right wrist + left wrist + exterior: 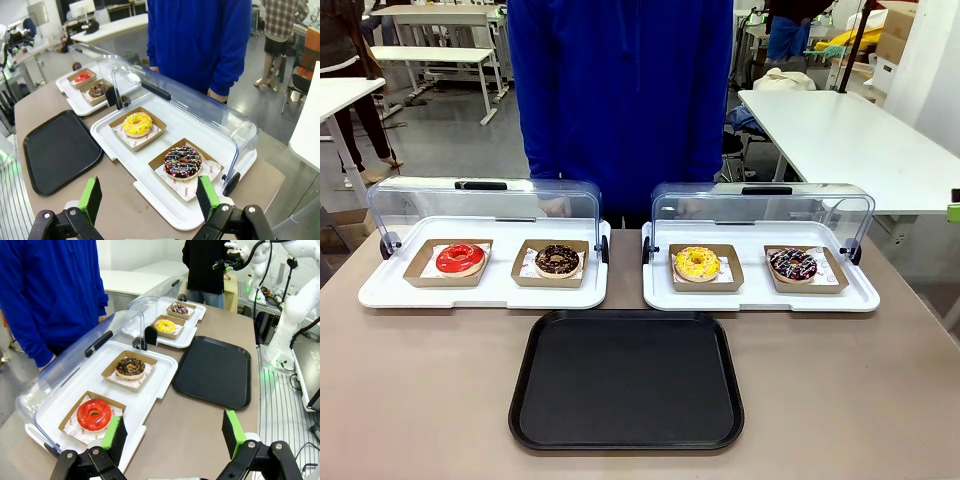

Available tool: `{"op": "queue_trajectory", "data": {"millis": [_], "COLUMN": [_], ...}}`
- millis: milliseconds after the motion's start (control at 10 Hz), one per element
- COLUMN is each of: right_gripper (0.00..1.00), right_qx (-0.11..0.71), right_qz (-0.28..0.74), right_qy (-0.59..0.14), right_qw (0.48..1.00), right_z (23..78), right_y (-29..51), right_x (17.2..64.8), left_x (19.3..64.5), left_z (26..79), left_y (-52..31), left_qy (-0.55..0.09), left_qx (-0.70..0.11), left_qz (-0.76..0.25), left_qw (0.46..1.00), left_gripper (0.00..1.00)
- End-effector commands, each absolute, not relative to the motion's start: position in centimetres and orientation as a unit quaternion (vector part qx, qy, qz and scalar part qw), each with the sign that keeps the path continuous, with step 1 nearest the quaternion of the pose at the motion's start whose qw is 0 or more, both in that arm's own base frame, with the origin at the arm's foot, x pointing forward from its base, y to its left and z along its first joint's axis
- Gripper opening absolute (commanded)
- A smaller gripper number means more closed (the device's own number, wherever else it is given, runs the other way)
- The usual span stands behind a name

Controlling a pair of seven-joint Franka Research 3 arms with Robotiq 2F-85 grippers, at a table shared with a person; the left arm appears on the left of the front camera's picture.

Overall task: Move the third donut from the left to the tray.
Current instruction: Pick up the Paper togo box containing the Donut indicated by the person and place it on the Handle tray.

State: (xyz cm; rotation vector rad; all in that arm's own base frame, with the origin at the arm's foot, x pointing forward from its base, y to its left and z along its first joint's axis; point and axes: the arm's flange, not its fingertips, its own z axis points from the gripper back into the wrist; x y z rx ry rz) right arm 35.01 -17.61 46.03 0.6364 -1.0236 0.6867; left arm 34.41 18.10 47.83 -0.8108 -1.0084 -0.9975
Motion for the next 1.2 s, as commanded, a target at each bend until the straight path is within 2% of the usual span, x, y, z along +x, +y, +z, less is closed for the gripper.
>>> {"op": "queue_trajectory", "data": {"millis": [0, 1100], "right_gripper": [1.00, 1.00], "right_qx": [0.293, 0.293], "right_qz": [0.321, 0.321], "right_qy": [-0.488, -0.488], "right_qw": [0.757, 0.757], "right_z": [45.99, 45.99], "right_y": [-17.66, -17.66], "right_x": [35.40, 35.40], "left_x": [34.47, 34.47], "left_z": [47.96, 47.96], "left_y": [18.28, 18.28], "left_qy": [-0.455, -0.455], "left_qx": [-0.365, -0.365], "left_qz": [-0.449, -0.449], "left_qw": [0.677, 0.677], "left_gripper": [1.00, 1.00]}}
